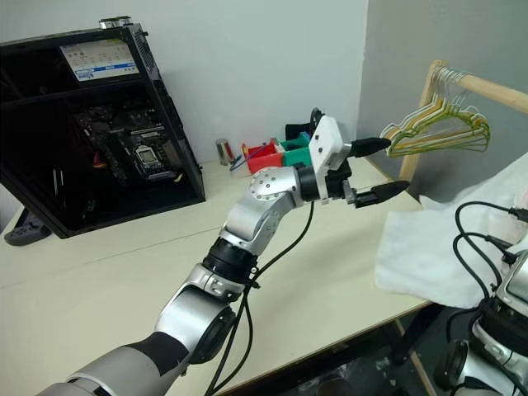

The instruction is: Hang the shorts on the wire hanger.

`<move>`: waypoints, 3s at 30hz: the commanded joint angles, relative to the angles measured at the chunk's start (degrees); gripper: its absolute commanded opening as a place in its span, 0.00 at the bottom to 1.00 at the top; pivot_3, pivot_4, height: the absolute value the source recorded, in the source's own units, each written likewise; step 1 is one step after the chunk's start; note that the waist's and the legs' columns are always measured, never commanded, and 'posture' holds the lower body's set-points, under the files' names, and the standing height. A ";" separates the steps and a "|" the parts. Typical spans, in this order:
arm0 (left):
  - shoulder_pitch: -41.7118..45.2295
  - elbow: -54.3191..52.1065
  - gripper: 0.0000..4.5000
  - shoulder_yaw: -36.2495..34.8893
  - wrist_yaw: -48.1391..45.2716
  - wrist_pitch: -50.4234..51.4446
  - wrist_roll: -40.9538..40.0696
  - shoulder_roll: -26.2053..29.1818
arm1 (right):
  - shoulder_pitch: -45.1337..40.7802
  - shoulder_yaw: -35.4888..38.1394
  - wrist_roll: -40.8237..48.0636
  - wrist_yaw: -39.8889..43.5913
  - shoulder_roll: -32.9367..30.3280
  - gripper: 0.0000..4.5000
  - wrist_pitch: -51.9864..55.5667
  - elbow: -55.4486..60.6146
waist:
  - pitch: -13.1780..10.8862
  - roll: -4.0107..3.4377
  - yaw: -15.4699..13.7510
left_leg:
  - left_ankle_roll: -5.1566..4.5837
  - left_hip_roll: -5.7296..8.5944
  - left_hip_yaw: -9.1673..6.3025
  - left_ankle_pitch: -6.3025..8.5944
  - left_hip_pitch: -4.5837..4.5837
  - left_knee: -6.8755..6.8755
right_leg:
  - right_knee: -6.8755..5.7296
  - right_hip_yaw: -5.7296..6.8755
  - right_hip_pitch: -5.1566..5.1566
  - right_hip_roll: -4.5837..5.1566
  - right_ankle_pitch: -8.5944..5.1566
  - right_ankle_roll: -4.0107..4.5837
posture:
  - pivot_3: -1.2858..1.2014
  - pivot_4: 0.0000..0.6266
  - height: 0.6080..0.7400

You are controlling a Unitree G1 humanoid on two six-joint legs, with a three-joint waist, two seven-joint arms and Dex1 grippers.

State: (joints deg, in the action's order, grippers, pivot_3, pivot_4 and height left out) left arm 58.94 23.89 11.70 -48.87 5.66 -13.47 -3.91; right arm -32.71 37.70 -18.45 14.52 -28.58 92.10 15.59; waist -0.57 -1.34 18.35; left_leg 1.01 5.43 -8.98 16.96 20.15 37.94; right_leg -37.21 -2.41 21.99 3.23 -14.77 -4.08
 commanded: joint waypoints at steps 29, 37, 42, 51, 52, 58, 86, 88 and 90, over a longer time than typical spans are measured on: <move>-0.40 -1.84 1.00 -1.42 1.28 -1.45 0.78 1.73 | -8.66 3.86 5.20 -8.95 -3.69 0.47 0.26 -10.74 | 0.06 -0.09 -0.75 | -0.21 0.14 0.06 0.13 -0.35 0.04 | 0.22 -0.06 -0.52 0.15 -0.08 -0.15 | 0.38 0.00 1.00; -0.48 -2.10 1.00 -2.10 1.05 -1.26 0.42 2.81 | -9.20 2.41 0.96 -12.27 -0.34 0.84 0.40 -3.95 | 0.06 -0.10 -0.82 | -0.20 0.13 0.05 0.13 -0.35 0.04 | 0.22 -0.07 -0.51 0.16 -0.08 -0.15 | 0.38 0.00 1.00; -0.50 -1.91 1.00 -2.10 0.71 -1.18 0.23 3.28 | -9.38 1.87 -3.82 -12.58 3.55 1.00 0.40 1.82 | 0.11 -0.18 -0.80 | -0.20 0.12 0.02 0.13 -0.35 0.04 | 0.22 -0.07 -0.50 0.15 -0.09 -0.17 | 0.37 0.00 1.00; -2.02 -4.73 1.00 -2.06 -1.01 1.15 -0.69 5.95 | -12.76 -4.81 -25.15 -7.87 17.24 1.00 0.40 14.45 | 0.17 -0.28 -0.46 | -0.17 0.08 -0.05 0.13 -0.35 0.01 | 0.18 -0.12 -0.38 0.20 -0.09 -0.17 | 0.37 0.00 1.00; -2.41 -5.34 1.00 -2.06 -1.16 1.68 -0.84 6.39 | -13.16 -6.33 -28.84 -6.61 19.21 1.00 0.40 15.66 | 0.17 -0.29 -0.44 | -0.16 0.07 -0.12 0.14 -0.35 0.01 | 0.18 -0.11 -0.37 0.21 -0.09 -0.17 | 0.37 0.00 1.00; -6.37 -12.22 1.00 -2.19 -0.64 6.88 -1.98 9.13 | -24.18 -12.55 -53.22 2.83 32.25 1.00 0.40 15.63 | 0.24 -0.44 0.59 | 0.02 0.15 -0.25 0.08 -0.29 0.01 | 0.01 -0.16 -0.18 0.23 -0.02 -0.06 | 0.37 0.00 1.00; -53.19 -49.74 1.00 -19.83 41.87 29.26 8.87 15.66 | 5.62 -34.32 -10.11 11.74 35.50 1.00 -51.12 -5.90 | 0.01 0.37 -7.93 | 0.24 0.23 -0.58 0.36 -0.39 0.00 | -0.47 -0.46 0.25 -0.05 0.16 0.32 | 0.50 0.00 1.00; -55.62 -51.23 1.00 -21.67 44.07 29.76 8.35 13.86 | 7.90 -35.10 -7.58 9.49 35.25 1.00 -56.36 -8.49 | -0.02 0.45 -9.37 | 0.26 0.14 -0.62 0.35 -0.51 -0.01 | -0.46 -0.35 0.23 -0.11 0.27 0.53 | 0.51 0.00 1.00; -57.58 -52.19 1.00 -22.63 45.06 30.08 7.81 12.64 | 9.73 -35.18 -5.10 8.12 35.11 1.00 -58.42 -9.86 | -0.17 0.66 -11.37 | 0.26 0.10 -0.63 0.35 -0.68 -0.03 | -0.46 -0.28 0.19 -0.18 0.26 0.53 | 0.53 0.00 1.00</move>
State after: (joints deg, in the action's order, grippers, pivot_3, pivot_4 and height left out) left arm 1.81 -25.14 -9.36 -5.52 35.82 -5.22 9.42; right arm -23.58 3.24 -26.81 24.77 6.94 38.17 6.21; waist -0.74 -0.68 6.97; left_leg 1.27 5.51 -9.61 17.31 19.43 37.91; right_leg -37.67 -2.70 22.18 3.05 -14.51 -3.54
